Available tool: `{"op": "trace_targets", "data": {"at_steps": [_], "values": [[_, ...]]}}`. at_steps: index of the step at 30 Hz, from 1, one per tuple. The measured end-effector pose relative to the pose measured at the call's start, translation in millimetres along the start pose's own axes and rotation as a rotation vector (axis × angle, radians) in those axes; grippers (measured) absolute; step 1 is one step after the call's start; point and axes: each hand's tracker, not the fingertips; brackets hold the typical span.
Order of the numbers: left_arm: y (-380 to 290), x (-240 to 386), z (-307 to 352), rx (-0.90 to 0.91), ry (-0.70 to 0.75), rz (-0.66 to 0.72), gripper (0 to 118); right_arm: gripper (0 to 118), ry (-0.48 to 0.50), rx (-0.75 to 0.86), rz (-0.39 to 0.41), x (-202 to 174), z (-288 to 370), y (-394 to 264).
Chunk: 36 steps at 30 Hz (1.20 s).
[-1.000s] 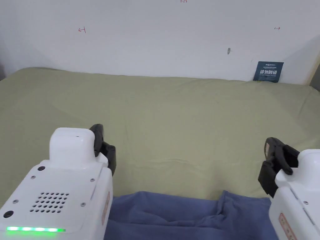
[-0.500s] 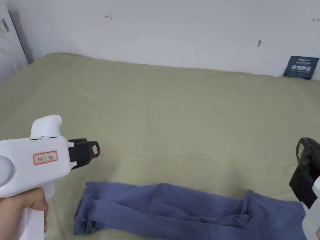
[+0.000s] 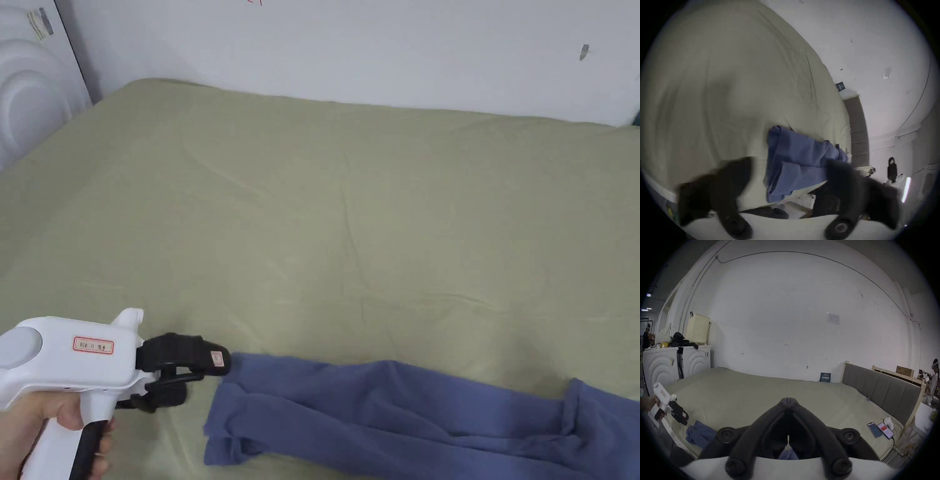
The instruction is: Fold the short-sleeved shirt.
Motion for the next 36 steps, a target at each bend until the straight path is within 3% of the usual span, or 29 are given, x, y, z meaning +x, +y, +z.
{"op": "trace_targets", "data": {"at_steps": [8,14,15,16,17,18,27,36], "values": [[-5.4,-8.1,-43.3,-0.070,-0.245,0.137,118,1,0.008,-0.046,0.003,-5.4,-6.7,-7.6],[-2.6,10.6,-55.8,-0.098,-0.177,0.062,118,1,0.004,-0.061,-0.012,2.4,-6.3,-11.4],[-2.1,12.1,-52.6,-0.105,-0.156,0.051,109,1,0.003,-0.061,-0.017,4.3,-5.7,-11.4],[-1.5,11.8,-47.1,-0.097,-0.137,0.044,79,1,0.002,-0.060,-0.018,6.6,-5.4,-11.3],[0.8,6.7,-44.6,-0.080,-0.097,0.070,18,1,-0.001,-0.060,-0.022,9.0,-4.7,-11.0],[-2.3,5.5,-44.8,-0.074,-0.069,0.073,7,1,-0.003,-0.057,-0.029,11.7,-3.6,-11.1],[-4.8,5.3,1.6,0.012,-0.087,0.119,7,1,-0.018,-0.053,-0.067,32.0,8.9,-11.5],[1.7,31.3,73.8,0.131,0.075,0.053,7,1,-0.039,-0.038,-0.082,46.0,9.1,-9.6]]}}
